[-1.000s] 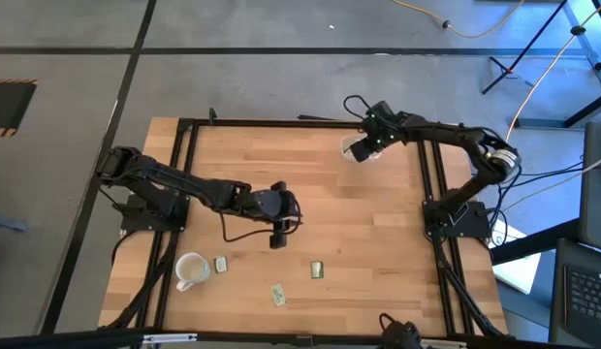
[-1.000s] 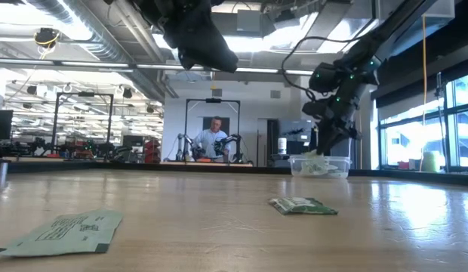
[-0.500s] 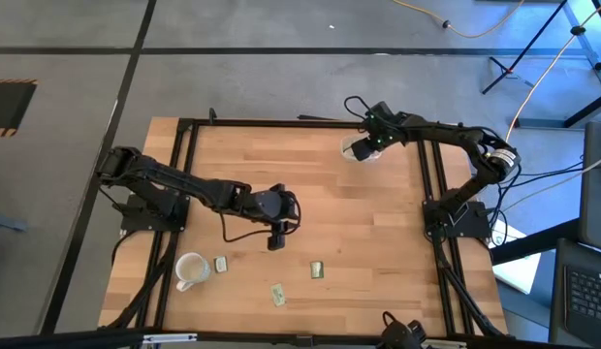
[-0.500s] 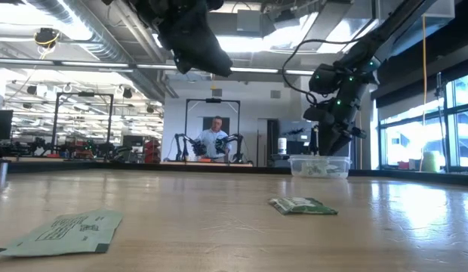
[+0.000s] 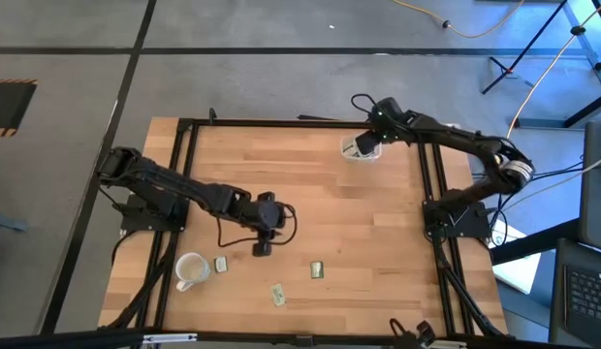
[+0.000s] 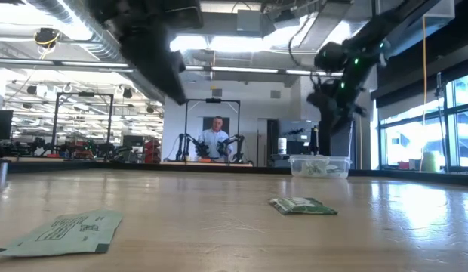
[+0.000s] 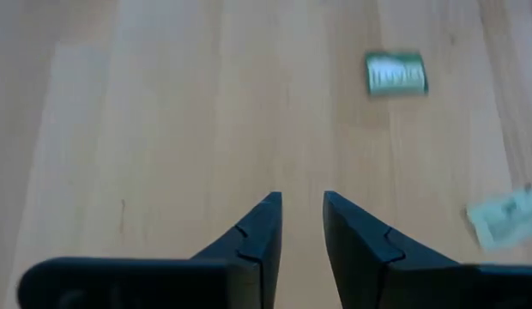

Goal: Pick and place Stevia / Truvia into bins
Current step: Put the dark green truvia packet into the transparent container

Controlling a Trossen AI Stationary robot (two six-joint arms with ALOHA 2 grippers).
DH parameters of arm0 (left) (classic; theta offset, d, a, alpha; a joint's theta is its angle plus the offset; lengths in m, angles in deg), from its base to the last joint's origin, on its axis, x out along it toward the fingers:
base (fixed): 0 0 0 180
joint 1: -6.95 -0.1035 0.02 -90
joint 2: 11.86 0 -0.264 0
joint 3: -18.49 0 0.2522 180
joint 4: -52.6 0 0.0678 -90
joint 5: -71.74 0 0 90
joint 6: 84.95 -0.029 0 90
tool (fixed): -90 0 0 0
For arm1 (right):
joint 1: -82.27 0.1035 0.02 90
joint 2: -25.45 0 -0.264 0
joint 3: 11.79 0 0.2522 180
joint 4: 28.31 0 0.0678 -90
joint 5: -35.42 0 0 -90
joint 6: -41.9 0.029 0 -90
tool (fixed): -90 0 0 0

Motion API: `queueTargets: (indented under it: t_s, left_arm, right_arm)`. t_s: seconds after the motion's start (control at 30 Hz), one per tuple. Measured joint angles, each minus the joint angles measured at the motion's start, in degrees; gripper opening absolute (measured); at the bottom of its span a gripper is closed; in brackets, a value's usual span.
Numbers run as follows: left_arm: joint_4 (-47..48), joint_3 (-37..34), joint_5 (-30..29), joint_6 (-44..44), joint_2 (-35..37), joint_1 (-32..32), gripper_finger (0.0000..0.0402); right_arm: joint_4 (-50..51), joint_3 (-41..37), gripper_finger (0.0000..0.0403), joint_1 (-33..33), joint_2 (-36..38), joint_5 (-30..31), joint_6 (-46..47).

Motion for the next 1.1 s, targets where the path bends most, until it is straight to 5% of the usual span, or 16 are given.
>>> queueTargets:
  t_s: [0.27, 0.6, 0.8, 1.1]
  left_arm:
    - [3.91, 0.0, -1.67, 2.66, 0.0, 5.37, 0.0065]
    - [17.72, 0.0, 0.12, 20.45, 0.0, 14.44, 0.0063]
    - [25.44, 0.0, 1.96, 31.64, 0.0, 17.62, 0.0063]
    - [29.06, 0.0, 6.11, 33.16, -0.4, 18.04, 0.008]
  right_arm:
    - [0.48, 0.0, 0.0138, 11.17, 9.08, -0.19, -1.26]
    - [0.43, 0.01, 0.0138, 27.82, 10.59, -0.23, -1.04]
    - [-1.25, 0.0, 0.0138, 30.63, 10.56, -0.17, 0.64]
    - [-3.65, 0.02, 0.0138, 30.87, 10.54, -0.13, 1.8]
